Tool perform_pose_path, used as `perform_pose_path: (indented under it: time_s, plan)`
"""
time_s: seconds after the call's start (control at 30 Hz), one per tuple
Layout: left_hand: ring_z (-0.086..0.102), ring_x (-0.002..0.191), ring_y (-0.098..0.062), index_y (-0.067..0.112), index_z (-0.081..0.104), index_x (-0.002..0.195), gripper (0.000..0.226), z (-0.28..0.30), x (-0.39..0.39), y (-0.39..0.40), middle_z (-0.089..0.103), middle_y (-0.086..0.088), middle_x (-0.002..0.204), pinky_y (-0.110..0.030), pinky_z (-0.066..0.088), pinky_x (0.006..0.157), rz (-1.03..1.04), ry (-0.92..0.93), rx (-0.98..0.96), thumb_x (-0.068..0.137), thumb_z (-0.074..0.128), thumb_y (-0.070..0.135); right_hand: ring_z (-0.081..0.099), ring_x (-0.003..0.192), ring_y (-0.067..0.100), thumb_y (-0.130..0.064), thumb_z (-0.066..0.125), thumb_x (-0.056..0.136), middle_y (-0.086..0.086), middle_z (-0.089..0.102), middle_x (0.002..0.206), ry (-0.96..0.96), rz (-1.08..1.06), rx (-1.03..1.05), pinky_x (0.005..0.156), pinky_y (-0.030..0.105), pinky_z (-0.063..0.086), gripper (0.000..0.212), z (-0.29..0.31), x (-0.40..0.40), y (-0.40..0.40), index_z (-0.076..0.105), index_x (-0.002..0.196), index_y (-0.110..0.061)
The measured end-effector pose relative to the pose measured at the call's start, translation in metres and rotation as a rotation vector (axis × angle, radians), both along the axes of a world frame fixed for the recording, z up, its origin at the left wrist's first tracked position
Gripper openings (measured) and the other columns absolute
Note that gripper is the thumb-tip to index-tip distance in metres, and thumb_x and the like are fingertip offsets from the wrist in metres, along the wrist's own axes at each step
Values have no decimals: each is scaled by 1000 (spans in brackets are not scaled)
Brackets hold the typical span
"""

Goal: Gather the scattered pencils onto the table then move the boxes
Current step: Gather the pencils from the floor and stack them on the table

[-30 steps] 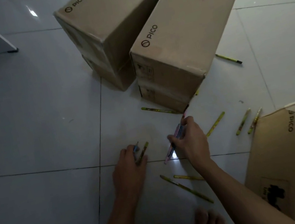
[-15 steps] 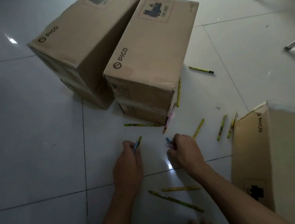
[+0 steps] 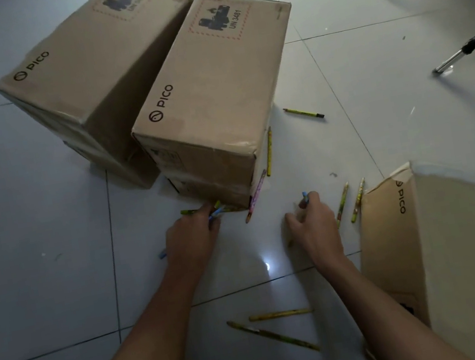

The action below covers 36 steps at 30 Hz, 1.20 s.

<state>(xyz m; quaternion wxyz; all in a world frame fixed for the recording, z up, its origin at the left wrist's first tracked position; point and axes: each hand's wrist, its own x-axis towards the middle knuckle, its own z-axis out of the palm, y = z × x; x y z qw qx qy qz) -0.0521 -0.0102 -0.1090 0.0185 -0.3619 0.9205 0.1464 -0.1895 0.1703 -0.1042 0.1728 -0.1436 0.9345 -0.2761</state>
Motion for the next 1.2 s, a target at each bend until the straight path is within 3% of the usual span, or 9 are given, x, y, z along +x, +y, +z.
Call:
perform_pose_path:
  time_s: [0.1, 0.23, 0.43, 0.67, 0.83, 0.97, 1.03, 1.13, 1.2]
  plan:
    - [67, 92, -37, 30, 60, 127, 39, -1, -2, -2, 72, -13, 97, -38, 49, 71, 15, -2, 20, 93, 58, 50, 58, 80, 27, -21, 72, 84, 8, 61, 88, 12, -2, 13, 65, 31, 40, 29, -4, -3, 8, 50, 103, -14]
    - [68, 89, -33, 23, 61, 117, 38, -4, -1, 0, 72, -10, 96, -35, 43, 66, -50, -39, 6, 95, 54, 53, 62, 80, 25, -10, 70, 83, 8, 65, 89, -29, -55, -8, 67, 28, 44, 26, -3, -1, 7, 60, 107, -9]
    - [68, 87, -27, 19, 56, 115, 36, -6, 5, 22, 71, -6, 98, -34, 44, 66, -291, -179, 75, 101, 40, 48, 57, 75, 31, -20, 57, 88, 12, 60, 80, -55, -112, 56, 62, 34, 40, 18, 0, -9, 24, 53, 77, -7]
    - [64, 83, -30, 18, 57, 98, 24, 13, -20, 58, 68, -8, 88, -33, 33, 61, -233, -59, 312, 95, 48, 40, 62, 86, 39, -39, 42, 95, 20, 67, 93, -13, -149, 158, 76, 43, 52, 39, 4, -26, 41, 64, 90, -7]
    - [59, 75, -37, 16, 45, 78, 25, 17, -41, 78, 60, -13, 76, -39, 38, 60, -142, 55, 447, 98, 47, 31, 62, 96, 44, -30, 48, 97, 25, 67, 106, -9, -176, 177, 77, 42, 46, 32, 9, -28, 51, 66, 102, -3]
    - [52, 64, -27, 6, 54, 94, 9, 17, -53, 84, 51, -7, 77, -34, 33, 55, -164, 138, 557, 93, 60, 12, 56, 85, 38, -16, 44, 93, 25, 59, 100, 41, -179, 153, 76, 43, 44, 27, 9, -32, 60, 64, 100, 1]
    - [45, 67, -18, 9, 50, 102, 18, 18, -59, 86, 43, 5, 72, -30, 34, 66, -88, 128, 627, 104, 45, 25, 50, 81, 33, -11, 43, 94, 23, 55, 102, 52, -200, 153, 73, 38, 38, 24, 10, -36, 63, 61, 101, 2]
    - [50, 82, -23, 3, 50, 110, 29, 15, -61, 88, 41, 2, 74, -30, 35, 73, -92, 54, 675, 107, 35, 28, 47, 81, 30, -13, 47, 96, 20, 51, 106, 83, -203, 155, 73, 36, 37, 22, 12, -42, 67, 56, 111, 0]
    - [58, 87, -31, 5, 49, 101, 18, 14, -60, 89, 46, -6, 85, -35, 40, 70, -90, 79, 733, 106, 38, 18, 54, 86, 34, -17, 53, 95, 20, 49, 114, 105, -192, 166, 77, 40, 44, 34, 12, -47, 68, 52, 126, -2]
